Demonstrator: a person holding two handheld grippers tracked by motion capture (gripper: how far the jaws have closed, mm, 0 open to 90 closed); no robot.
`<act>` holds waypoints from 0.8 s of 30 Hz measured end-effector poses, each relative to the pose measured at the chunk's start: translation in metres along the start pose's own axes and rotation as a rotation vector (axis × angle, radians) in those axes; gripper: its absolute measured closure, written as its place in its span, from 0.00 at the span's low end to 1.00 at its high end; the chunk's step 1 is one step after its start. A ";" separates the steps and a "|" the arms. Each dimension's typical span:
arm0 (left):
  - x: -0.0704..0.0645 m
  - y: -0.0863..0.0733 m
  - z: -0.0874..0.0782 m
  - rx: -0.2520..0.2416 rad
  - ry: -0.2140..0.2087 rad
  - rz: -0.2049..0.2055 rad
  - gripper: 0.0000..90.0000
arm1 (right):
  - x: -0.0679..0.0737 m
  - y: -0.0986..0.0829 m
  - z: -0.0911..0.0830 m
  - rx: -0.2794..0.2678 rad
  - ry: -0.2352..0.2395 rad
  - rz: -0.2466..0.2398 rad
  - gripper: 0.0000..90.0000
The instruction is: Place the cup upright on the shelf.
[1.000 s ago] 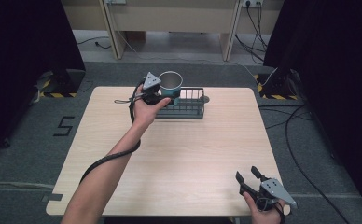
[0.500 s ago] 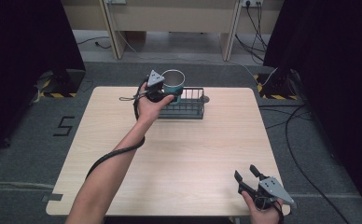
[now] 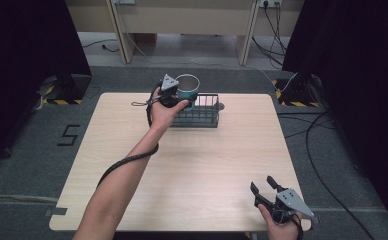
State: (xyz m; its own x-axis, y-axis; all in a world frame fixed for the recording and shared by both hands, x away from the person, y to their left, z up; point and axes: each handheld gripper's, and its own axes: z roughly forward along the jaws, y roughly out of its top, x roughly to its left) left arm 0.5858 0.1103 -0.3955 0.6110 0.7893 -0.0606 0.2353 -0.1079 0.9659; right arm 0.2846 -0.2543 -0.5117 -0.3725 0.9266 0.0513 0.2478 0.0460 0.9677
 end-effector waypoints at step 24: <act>0.005 0.000 0.020 0.022 0.024 -0.017 0.17 | 0.000 0.000 0.000 0.003 0.004 0.000 0.38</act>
State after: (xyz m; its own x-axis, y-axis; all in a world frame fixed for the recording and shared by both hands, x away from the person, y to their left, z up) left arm 0.6041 0.1017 -0.4008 0.5889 0.8051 -0.0706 0.2624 -0.1078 0.9589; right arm 0.2845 -0.2543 -0.5116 -0.3759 0.9252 0.0519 0.2508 0.0477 0.9669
